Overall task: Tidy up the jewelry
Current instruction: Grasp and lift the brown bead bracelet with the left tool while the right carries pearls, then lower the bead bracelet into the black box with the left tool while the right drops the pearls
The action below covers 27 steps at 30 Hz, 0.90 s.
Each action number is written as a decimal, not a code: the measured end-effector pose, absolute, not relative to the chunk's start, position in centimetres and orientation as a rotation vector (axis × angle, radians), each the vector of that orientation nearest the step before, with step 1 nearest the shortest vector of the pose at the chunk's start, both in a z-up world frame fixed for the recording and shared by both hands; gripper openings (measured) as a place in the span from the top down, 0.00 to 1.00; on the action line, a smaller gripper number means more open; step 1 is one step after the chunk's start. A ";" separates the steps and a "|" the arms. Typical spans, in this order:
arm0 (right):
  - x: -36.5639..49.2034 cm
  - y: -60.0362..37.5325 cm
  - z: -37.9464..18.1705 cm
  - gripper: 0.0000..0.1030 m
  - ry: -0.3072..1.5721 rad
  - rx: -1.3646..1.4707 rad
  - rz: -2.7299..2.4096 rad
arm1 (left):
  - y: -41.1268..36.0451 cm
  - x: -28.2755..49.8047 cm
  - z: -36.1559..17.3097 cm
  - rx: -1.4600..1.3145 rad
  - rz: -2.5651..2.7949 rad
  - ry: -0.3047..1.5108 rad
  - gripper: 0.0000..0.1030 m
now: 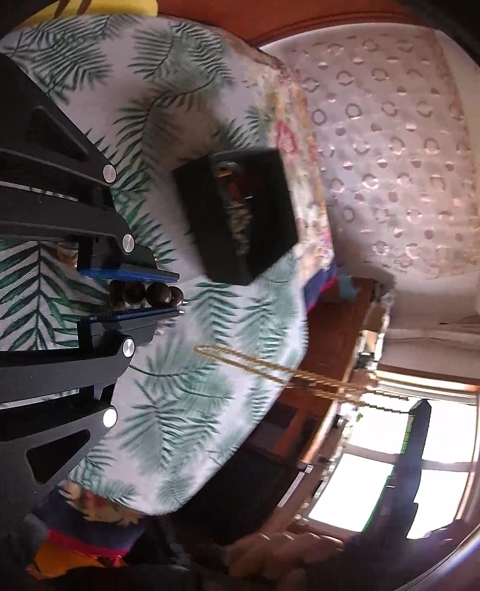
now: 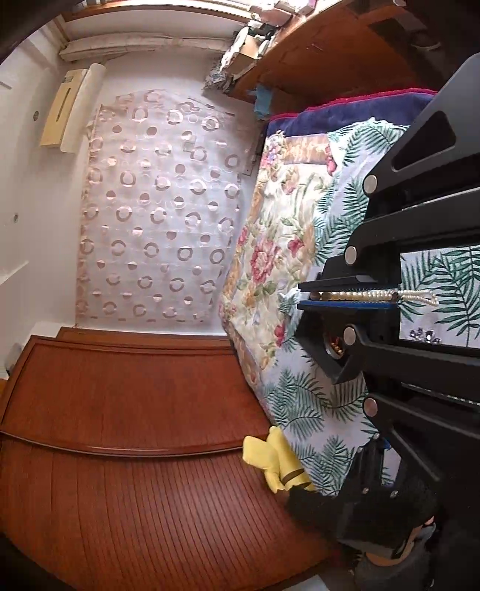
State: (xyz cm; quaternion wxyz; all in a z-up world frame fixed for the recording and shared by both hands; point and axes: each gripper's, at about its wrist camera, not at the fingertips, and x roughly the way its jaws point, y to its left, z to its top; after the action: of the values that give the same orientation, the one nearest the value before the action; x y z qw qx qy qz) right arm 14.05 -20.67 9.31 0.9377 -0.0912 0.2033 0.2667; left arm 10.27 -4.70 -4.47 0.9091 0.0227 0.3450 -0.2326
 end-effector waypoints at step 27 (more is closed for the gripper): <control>20.2 -16.2 14.6 0.95 0.392 -0.240 0.563 | -2.5 19.6 2.9 0.072 -0.284 0.565 0.88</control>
State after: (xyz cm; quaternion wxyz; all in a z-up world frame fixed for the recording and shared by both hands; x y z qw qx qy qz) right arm 20.25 -16.19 14.56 0.9347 -0.1175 0.1917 0.2752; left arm 19.64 -2.50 2.89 0.9498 0.0354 0.2778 -0.1398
